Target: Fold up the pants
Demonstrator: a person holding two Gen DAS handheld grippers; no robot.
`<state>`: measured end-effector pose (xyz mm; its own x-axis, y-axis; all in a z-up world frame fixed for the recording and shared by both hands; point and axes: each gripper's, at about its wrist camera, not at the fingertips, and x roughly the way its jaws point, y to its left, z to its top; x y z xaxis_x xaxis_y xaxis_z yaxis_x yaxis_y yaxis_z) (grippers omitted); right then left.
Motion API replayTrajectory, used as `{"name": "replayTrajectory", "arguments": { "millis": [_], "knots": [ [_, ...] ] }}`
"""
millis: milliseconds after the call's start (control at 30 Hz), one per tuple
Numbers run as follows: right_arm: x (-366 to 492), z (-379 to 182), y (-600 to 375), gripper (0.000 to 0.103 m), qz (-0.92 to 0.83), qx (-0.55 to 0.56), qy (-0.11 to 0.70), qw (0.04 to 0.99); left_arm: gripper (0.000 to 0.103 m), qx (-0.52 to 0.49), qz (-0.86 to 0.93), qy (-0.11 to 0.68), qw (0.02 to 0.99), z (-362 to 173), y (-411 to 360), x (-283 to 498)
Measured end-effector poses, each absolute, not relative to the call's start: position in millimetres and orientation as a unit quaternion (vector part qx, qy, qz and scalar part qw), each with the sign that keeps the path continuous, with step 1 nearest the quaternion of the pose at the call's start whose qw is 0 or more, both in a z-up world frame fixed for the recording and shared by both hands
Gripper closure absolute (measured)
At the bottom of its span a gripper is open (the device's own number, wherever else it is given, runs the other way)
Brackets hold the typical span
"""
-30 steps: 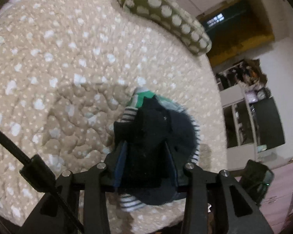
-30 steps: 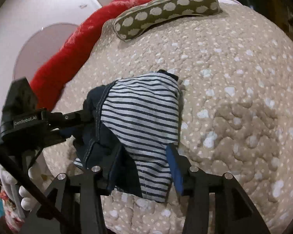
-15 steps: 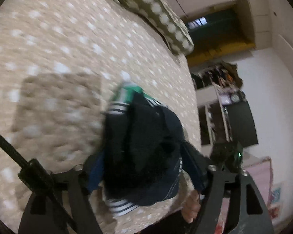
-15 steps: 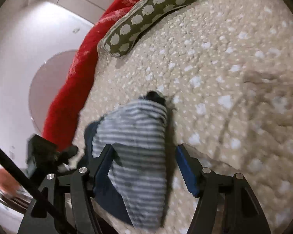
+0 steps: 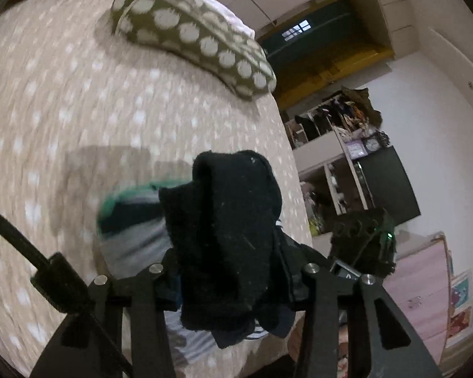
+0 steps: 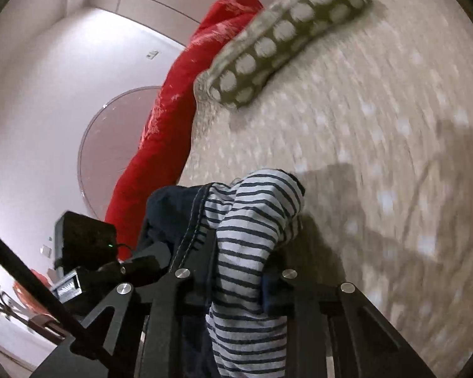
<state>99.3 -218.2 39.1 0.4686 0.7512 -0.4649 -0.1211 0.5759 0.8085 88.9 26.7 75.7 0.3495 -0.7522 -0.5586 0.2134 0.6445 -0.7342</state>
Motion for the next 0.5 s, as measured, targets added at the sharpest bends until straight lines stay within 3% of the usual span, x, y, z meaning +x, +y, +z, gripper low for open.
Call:
{"name": "replayTrajectory", "arguments": {
  "millis": [167,367,467,500],
  "knots": [
    [134,30,-228,0.079,0.238,0.349,0.444,0.790,0.056,-0.265,-0.263,0.508,0.776,60,21,130],
    [122,7,-241,0.080,0.232,0.347,0.455,0.787,0.056,-0.269,-0.279,0.523,0.759,39,4,91],
    [120,6,-244,0.070,0.229,0.337,0.458,0.790,0.056,-0.268,-0.272,0.539,0.751,25,-4,81],
    [121,6,-245,0.059,0.225,0.334,0.460,0.791,0.056,-0.267,-0.269,0.541,0.751,22,-2,79]
  ]
}}
